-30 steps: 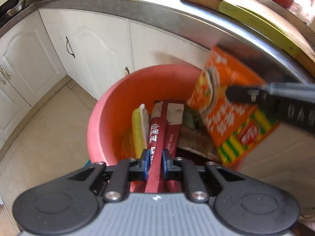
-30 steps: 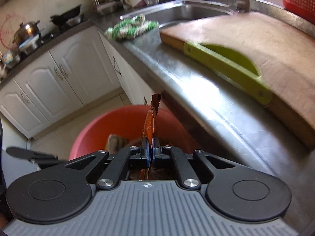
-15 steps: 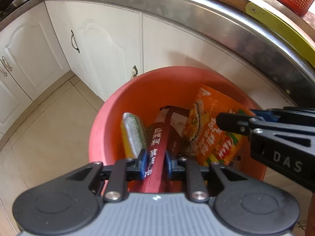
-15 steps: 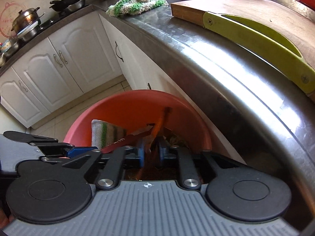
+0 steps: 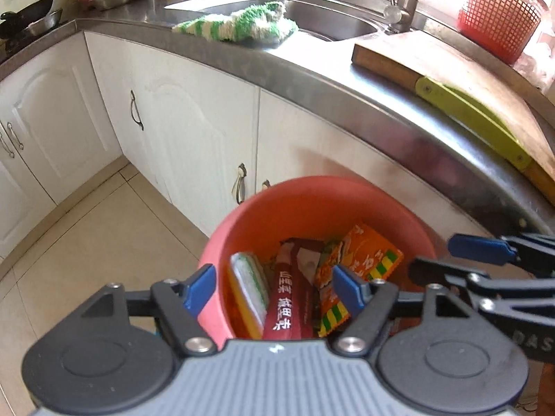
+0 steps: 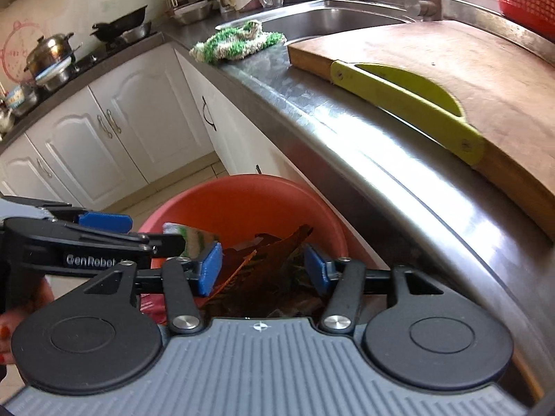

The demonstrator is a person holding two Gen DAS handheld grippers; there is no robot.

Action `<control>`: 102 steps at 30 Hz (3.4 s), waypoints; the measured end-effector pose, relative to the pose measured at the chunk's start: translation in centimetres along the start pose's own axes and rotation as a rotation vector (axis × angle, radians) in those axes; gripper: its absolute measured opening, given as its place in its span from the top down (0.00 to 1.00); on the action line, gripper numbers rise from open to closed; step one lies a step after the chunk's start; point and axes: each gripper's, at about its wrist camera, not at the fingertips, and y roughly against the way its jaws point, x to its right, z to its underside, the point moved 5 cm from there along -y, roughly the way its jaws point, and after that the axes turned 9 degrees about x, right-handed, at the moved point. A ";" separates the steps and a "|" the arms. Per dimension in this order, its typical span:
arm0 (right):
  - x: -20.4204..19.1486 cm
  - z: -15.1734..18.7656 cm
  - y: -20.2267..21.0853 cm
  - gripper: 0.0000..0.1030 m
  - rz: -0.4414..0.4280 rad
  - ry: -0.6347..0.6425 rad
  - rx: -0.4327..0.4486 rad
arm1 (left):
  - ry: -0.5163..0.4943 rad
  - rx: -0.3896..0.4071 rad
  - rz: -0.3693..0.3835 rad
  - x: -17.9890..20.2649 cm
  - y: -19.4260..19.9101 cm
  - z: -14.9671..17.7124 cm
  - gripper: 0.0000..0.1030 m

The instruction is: Collect trash

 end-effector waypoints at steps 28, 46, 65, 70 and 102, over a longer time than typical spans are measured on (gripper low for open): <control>1.1 1.6 8.0 0.03 0.074 0.010 0.092 | 0.033 0.059 -0.212 4.5 8.0 4.3 0.17; -0.2 4.3 11.0 0.02 -0.011 0.115 0.080 | 0.066 0.089 -0.343 5.2 11.8 9.0 0.12; -0.3 5.1 11.3 0.02 -0.034 0.149 0.066 | 0.084 0.077 -0.384 3.9 12.4 10.5 0.09; -0.2 5.5 11.2 0.02 -0.040 0.155 0.054 | 0.086 0.066 -0.387 3.5 12.2 10.7 0.09; 0.9 6.3 10.7 0.02 -0.045 0.180 0.011 | 0.086 0.033 -0.428 2.7 11.0 11.0 0.08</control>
